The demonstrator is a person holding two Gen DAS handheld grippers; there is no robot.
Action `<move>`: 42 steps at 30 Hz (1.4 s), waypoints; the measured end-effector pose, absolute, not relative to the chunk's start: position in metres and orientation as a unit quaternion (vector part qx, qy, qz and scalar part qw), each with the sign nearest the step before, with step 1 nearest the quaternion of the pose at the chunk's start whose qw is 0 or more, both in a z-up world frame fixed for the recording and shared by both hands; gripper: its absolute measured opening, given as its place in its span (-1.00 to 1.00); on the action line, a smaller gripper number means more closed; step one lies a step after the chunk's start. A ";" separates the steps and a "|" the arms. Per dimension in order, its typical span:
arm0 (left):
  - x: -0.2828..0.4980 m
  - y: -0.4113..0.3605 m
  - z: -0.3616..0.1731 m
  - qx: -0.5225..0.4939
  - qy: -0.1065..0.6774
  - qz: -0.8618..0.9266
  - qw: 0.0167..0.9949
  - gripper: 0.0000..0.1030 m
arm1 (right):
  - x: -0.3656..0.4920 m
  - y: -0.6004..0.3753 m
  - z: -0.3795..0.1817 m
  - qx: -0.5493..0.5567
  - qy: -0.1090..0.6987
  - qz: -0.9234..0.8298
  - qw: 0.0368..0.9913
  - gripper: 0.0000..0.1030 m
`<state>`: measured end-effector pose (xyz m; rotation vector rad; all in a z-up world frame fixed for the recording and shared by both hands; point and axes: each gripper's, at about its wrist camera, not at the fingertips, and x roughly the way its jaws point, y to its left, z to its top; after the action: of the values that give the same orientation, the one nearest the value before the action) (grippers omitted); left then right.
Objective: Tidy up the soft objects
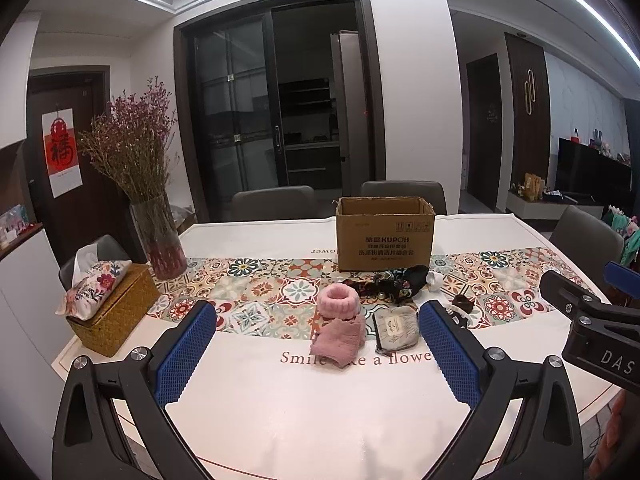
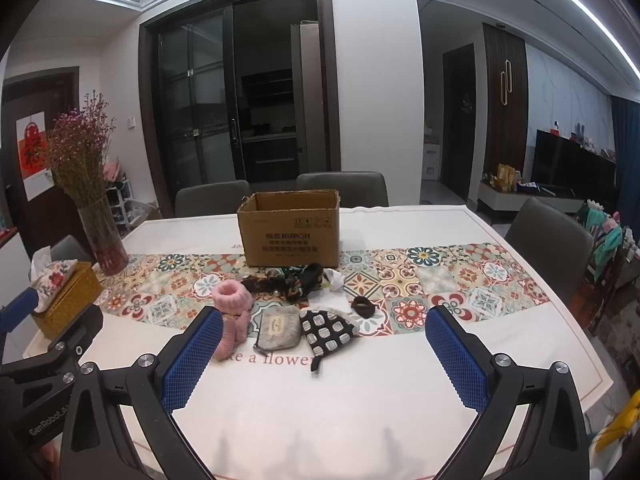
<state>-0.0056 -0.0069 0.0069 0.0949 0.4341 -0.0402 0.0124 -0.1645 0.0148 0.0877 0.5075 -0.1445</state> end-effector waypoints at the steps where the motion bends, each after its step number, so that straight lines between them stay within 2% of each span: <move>1: -0.005 -0.006 0.007 0.046 0.215 -0.020 0.975 1.00 | 0.013 -0.165 0.015 0.044 0.251 -0.071 0.964 0.99; 42: -0.006 -0.010 0.012 0.046 0.208 -0.019 0.977 1.00 | 0.015 -0.169 0.016 0.041 0.245 -0.067 0.966 0.98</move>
<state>-0.0056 -0.0099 0.0120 0.0923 0.4187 -0.0375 0.0154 -0.1692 0.0164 0.0820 0.4966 -0.1357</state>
